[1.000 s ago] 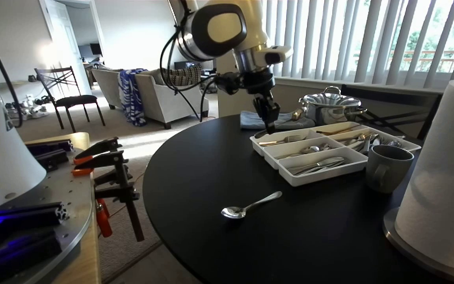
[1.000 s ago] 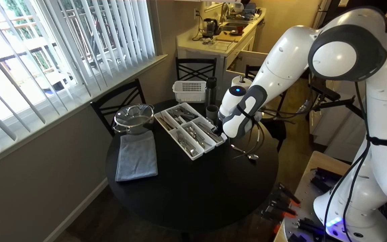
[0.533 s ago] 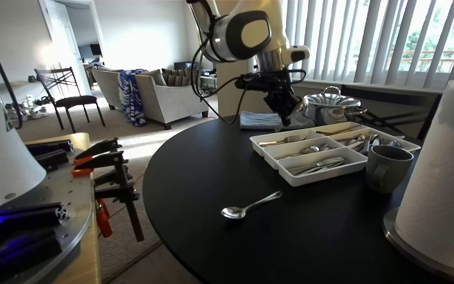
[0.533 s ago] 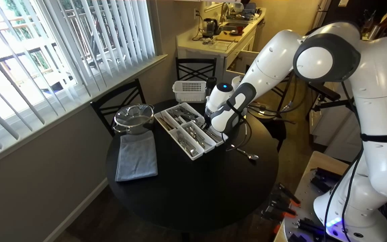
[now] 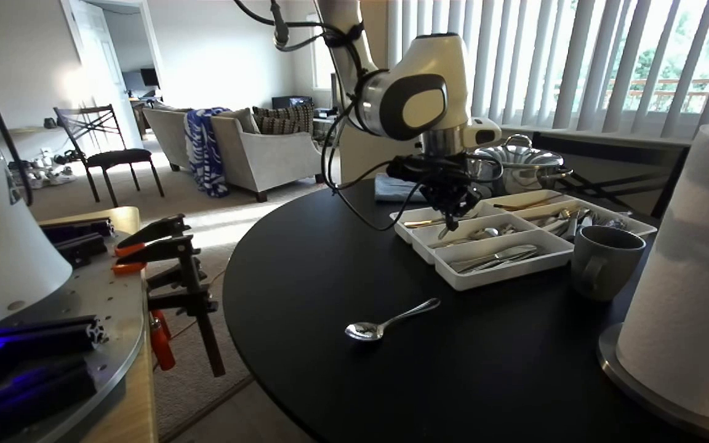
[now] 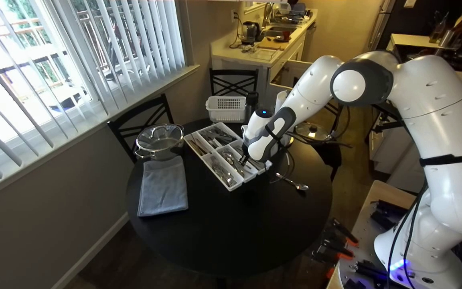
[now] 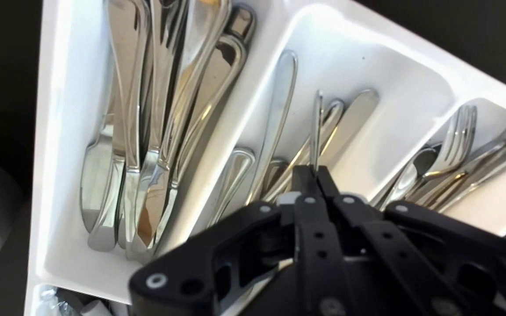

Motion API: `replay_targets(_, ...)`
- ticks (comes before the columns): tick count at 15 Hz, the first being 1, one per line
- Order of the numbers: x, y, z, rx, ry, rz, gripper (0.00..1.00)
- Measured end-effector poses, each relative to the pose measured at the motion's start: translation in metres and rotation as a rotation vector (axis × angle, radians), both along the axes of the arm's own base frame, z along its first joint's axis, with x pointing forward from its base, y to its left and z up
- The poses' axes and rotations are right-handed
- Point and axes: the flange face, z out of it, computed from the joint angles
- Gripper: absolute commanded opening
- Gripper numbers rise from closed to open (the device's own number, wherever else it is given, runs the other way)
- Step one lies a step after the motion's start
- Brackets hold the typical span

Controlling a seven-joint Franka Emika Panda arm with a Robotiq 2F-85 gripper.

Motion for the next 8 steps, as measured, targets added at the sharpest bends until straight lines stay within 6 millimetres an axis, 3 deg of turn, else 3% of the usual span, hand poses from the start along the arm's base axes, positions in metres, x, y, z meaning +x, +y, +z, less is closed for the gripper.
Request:
replay_targets(2,0.0027,-0.0045,-0.0066,0.0,0.009,0.001,0.33)
replay_targets(8,0.0035,-0.0027,-0.0055,0.001,0.004,0.004,0.73)
